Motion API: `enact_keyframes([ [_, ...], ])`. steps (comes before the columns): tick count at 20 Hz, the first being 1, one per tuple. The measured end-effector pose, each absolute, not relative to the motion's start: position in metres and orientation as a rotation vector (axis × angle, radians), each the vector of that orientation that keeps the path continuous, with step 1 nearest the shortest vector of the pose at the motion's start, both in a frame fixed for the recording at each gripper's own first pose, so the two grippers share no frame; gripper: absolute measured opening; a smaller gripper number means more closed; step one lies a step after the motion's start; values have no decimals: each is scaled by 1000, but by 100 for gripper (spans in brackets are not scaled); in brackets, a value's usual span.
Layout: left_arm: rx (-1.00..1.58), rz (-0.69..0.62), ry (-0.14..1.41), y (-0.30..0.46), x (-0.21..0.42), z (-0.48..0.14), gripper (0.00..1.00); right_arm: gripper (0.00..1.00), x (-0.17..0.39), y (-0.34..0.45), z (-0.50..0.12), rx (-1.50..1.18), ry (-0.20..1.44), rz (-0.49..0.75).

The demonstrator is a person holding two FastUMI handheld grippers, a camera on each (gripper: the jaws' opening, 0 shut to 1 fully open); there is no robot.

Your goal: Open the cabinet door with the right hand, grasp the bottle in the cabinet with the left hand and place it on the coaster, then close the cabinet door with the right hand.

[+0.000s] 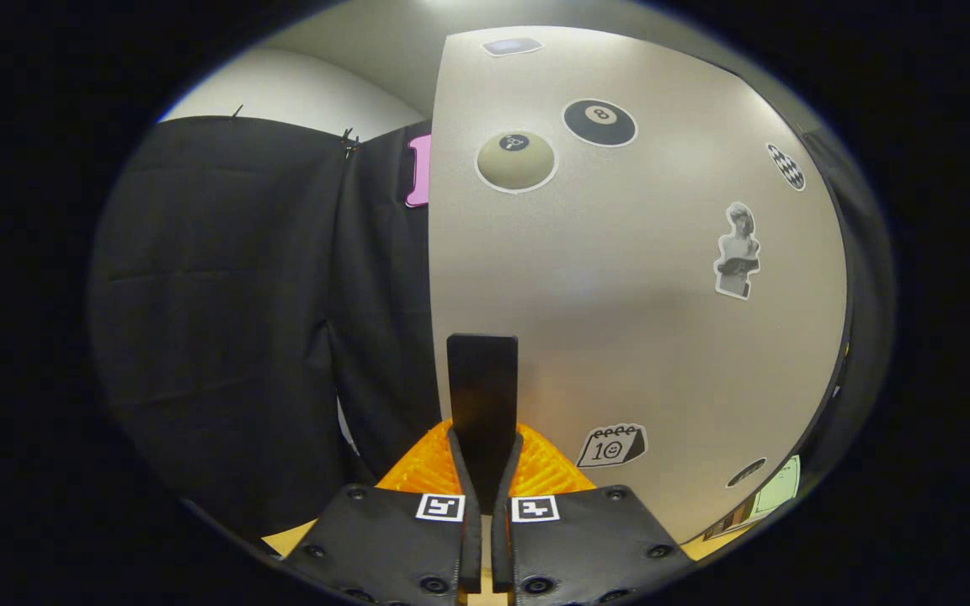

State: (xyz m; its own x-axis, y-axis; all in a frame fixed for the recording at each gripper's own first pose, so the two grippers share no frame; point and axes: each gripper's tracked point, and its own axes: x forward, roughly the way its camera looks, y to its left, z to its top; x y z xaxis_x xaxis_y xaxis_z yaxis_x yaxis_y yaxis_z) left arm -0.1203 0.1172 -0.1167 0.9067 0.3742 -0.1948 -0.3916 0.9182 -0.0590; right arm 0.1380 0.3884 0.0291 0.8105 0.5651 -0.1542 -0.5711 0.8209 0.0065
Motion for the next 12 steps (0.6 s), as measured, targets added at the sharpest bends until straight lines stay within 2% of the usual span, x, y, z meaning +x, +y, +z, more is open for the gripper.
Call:
enact_keyframes([
  [1, -89, 394, 181, 115, -117, -111, 82, 6, 135, 386, 29, -45, 151, 632],
  [2, -83, 391, 183, 113, -112, -108, 80, 4, 134, 384, 29, -47, 152, 655],
  [4, -74, 394, 177, 106, -109, -96, 82, 6, 129, 380, 29, -50, 157, 702],
  [7, -75, 392, 164, 89, -110, -74, 82, 4, 129, 373, 29, -54, 163, 763],
  [12, -45, 411, 176, 51, -125, -66, 81, 6, 139, 366, 32, -40, 180, 851],
])
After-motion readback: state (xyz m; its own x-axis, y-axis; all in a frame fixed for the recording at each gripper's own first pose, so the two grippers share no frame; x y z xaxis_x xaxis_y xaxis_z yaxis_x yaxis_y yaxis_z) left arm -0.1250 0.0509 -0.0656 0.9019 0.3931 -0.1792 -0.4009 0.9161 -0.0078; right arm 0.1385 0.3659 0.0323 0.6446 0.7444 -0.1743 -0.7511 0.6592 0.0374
